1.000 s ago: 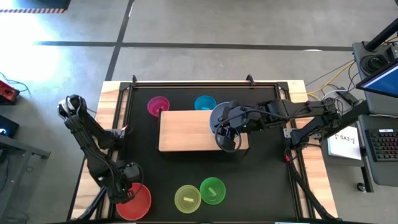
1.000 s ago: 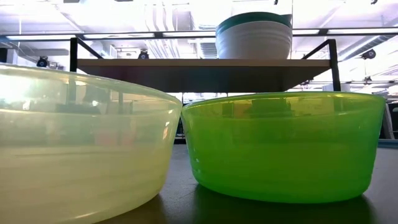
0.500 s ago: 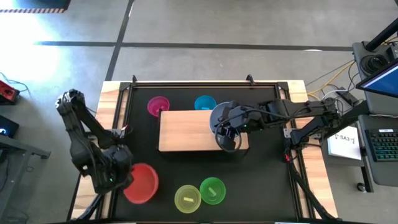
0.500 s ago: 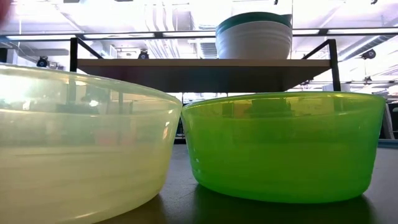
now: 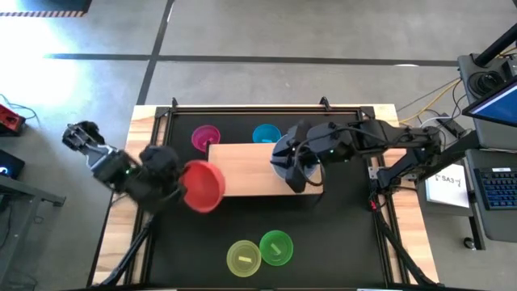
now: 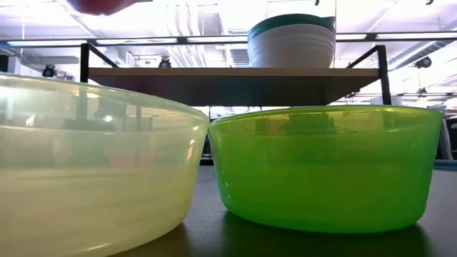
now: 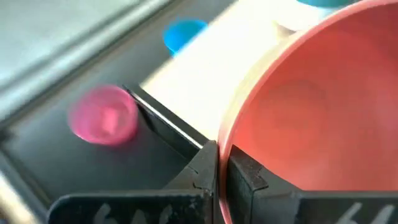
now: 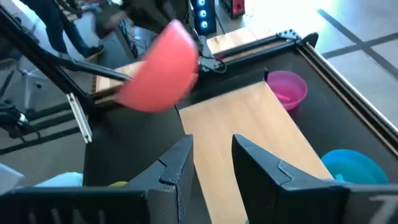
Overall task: Place and stack bowls onto a shelf
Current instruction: Stack the large orange bowl on top of the large blue bowl on the shelf
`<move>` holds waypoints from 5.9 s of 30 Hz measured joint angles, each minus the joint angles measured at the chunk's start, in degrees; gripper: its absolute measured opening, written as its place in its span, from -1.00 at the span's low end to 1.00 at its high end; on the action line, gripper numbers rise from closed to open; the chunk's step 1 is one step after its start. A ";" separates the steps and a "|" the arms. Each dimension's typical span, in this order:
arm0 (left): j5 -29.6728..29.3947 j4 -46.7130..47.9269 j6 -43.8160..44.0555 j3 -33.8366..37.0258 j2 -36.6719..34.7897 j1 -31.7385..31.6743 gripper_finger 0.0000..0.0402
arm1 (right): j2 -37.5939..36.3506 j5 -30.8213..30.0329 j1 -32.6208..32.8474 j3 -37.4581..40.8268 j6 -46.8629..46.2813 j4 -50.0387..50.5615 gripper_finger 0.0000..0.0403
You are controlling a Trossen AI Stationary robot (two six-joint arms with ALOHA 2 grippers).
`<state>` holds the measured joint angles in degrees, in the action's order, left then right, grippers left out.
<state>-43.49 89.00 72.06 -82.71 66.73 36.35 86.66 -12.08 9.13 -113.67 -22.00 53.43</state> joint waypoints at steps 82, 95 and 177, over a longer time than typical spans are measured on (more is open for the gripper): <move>32.43 -53.17 -60.48 -5.69 17.12 -61.48 -0.89 | 12.73 -14.44 -27.03 -5.92 19.64 0.50 -0.95; 46.65 -54.05 -56.48 -5.75 17.01 -61.37 -0.36 | 12.73 -12.41 -26.97 -5.90 17.72 7.21 -0.97; 27.35 -45.03 -65.62 -5.66 14.76 -62.50 -0.16 | 9.31 9.97 -18.23 -9.13 -0.58 36.57 -0.96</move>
<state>-16.14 43.97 6.44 -88.38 81.49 -26.15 95.97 -2.10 -9.10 -122.79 -22.58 90.00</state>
